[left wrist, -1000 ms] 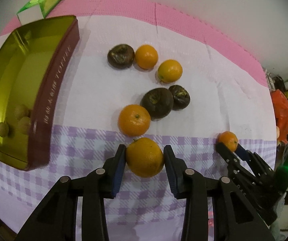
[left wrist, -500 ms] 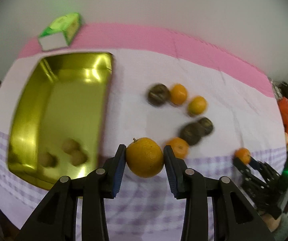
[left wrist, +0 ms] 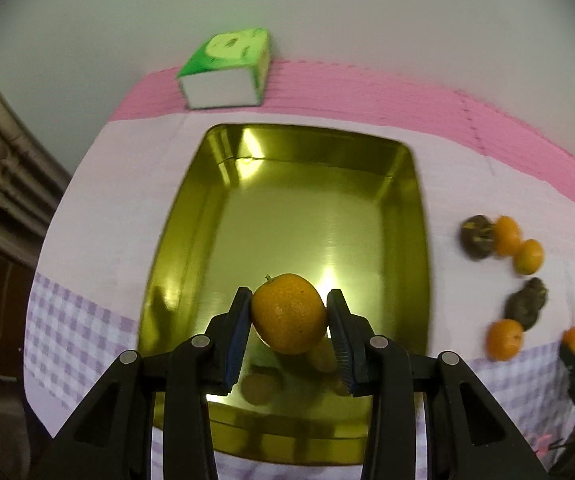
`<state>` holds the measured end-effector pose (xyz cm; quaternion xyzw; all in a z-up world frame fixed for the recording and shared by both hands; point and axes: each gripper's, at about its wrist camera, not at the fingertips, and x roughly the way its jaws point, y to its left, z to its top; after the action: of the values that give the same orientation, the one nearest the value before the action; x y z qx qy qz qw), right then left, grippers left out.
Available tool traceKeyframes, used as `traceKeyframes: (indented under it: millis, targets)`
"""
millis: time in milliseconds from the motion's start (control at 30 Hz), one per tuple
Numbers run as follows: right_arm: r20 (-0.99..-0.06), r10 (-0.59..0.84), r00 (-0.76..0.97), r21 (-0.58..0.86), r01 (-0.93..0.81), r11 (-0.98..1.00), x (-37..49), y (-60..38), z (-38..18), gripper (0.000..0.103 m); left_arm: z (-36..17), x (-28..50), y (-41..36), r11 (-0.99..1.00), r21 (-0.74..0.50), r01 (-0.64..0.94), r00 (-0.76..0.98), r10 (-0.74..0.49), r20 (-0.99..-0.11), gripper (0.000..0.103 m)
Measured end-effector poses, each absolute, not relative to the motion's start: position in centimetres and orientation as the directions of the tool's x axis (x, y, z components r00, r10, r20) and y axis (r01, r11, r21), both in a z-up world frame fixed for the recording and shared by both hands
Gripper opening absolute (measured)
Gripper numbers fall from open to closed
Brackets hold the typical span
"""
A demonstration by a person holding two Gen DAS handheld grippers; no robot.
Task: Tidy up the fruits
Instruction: 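Carry the orange over the tin tray and open the left gripper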
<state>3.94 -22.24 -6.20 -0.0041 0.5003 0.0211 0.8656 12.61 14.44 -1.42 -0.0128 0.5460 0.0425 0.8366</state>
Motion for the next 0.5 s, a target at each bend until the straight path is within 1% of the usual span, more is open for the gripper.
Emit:
traceKeyframes:
  millis: [200,500]
  targets:
    - [-0.867,0.009,0.498,-0.007,-0.032,0.999,4.0,-21.9,-6.2,0.038,-3.2,13.0,16.5,0.996,0.026,-0.088,0.37,0.057,-0.927,0.039]
    - [-0.868,-0.003,0.496,-0.016,-0.021,1.0,4.3,-21.7,-6.2,0.038,-5.1,13.3,16.9,0.997,0.04,-0.072,0.347,0.063,-0.936,0.039]
